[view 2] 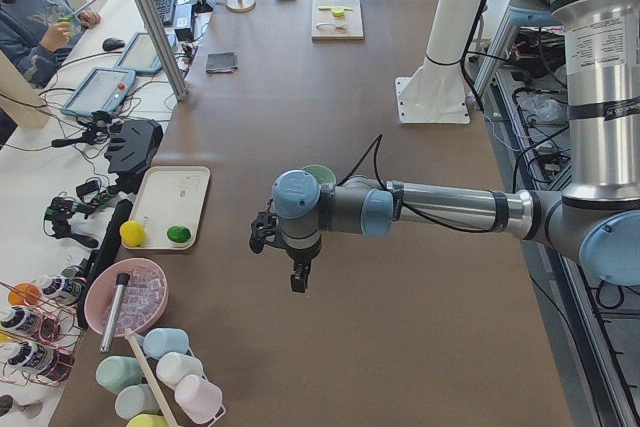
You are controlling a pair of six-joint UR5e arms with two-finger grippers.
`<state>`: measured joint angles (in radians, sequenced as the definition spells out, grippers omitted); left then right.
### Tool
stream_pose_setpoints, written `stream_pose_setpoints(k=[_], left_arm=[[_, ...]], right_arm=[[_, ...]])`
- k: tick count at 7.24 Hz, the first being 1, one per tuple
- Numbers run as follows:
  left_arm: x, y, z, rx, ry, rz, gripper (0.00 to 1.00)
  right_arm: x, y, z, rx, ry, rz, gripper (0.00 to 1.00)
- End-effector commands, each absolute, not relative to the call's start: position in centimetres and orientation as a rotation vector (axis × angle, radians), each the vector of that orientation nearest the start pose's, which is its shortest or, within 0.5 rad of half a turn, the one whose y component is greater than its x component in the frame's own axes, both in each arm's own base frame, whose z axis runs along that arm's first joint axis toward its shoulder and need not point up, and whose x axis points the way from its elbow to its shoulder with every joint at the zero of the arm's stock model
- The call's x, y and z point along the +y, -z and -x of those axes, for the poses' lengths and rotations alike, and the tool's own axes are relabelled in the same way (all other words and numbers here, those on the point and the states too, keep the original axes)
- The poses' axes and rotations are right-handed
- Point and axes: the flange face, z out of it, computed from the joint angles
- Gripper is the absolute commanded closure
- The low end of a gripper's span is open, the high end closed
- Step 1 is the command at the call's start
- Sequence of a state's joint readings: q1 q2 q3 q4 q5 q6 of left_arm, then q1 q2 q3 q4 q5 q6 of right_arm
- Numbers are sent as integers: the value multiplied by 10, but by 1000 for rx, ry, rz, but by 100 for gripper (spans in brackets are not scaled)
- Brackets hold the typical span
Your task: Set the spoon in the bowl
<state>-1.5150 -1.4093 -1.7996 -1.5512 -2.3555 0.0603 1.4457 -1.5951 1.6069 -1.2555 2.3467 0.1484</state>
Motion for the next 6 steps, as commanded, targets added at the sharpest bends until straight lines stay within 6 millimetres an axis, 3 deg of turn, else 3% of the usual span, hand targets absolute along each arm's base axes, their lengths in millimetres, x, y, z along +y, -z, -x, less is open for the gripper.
stream_pose_setpoints(k=[1,6], left_arm=[[-429,-619,39,784,-131,-54,2],[-430,-603,38,795,-143,-92,2]], right_arm=[[-503,-618,-5,-793,90,-188,0],[-498,-618,-6,-791,77,-191,0]])
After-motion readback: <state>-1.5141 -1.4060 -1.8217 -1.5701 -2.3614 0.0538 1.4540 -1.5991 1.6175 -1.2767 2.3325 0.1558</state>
